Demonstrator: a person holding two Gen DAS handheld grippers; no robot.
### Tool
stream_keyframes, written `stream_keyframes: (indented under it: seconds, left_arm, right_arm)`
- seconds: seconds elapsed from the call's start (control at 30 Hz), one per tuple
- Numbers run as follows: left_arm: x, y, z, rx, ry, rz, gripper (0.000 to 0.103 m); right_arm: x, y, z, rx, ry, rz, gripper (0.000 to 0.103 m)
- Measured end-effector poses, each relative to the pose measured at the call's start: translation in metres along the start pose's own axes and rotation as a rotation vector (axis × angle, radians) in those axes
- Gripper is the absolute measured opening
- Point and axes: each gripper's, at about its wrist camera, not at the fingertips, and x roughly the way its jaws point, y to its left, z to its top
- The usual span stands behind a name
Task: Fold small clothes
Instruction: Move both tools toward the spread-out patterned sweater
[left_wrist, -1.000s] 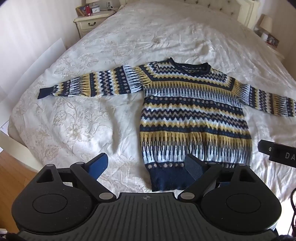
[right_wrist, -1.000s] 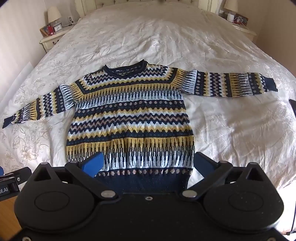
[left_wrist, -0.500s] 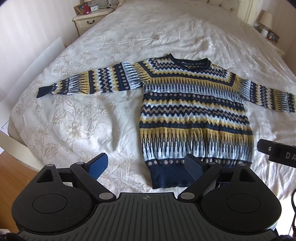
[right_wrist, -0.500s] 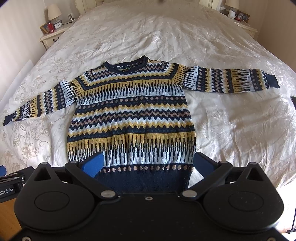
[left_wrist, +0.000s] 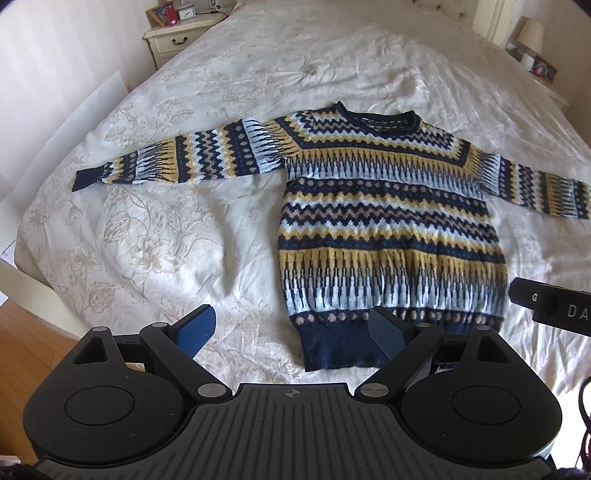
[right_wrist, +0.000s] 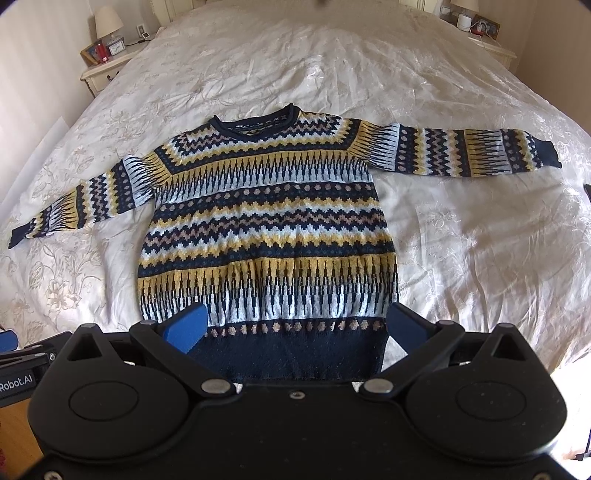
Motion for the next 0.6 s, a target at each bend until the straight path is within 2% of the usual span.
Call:
stream_keyframes:
  seconds: [0.43,0.6]
  left_arm:
    - [0.004,-0.002,-0.002,0.005,0.011,0.004,0.090]
    - [0.011,-0.003,0.007,0.004,0.027,0.009,0.090]
  right_arm:
    - [0.006,0.000,0.000,0.006,0.009,0.008,0.102]
    - [0.013,-0.001,0.002,0.007,0.018,0.011,0.102]
